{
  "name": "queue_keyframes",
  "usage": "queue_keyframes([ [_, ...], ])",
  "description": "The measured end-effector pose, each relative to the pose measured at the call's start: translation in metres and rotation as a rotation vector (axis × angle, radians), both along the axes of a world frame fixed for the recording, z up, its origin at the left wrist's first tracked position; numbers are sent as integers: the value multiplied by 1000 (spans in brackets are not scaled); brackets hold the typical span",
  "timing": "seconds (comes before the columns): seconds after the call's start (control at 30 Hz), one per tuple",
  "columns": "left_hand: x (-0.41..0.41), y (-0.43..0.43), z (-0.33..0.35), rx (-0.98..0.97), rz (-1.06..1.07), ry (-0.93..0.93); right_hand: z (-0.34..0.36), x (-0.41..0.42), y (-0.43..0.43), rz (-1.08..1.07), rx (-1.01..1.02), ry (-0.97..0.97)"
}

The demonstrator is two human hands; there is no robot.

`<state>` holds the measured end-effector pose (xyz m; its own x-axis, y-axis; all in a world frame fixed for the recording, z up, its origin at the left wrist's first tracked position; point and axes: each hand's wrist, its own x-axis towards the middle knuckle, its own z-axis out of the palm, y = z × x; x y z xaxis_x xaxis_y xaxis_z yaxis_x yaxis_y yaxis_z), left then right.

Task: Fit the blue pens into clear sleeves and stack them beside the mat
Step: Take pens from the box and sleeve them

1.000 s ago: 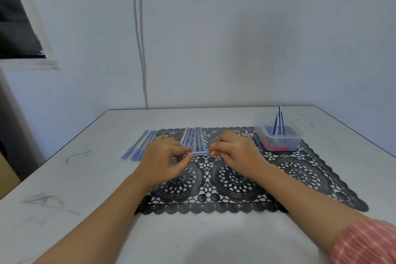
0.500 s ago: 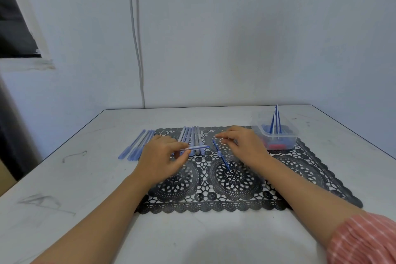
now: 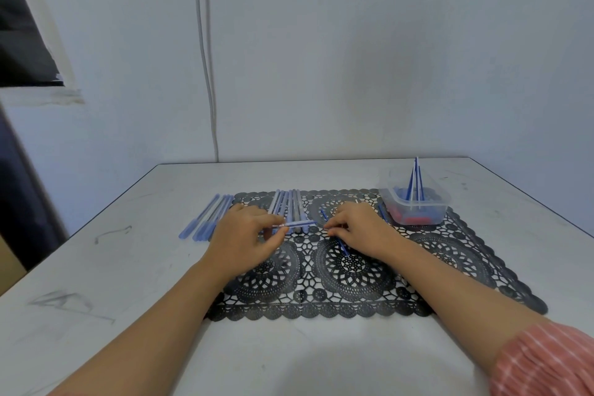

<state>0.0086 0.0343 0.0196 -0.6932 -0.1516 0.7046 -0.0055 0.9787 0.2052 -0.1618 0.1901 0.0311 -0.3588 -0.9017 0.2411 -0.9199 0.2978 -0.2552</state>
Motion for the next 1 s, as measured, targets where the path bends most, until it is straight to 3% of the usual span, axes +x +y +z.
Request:
queue_keyframes([
  [0.43,1,-3,-2,28,38,14,7,20,3,-21,-427,-355],
  [1.0,1,-2,0,21,37,46,-1,17,-4,24,-481,-540],
])
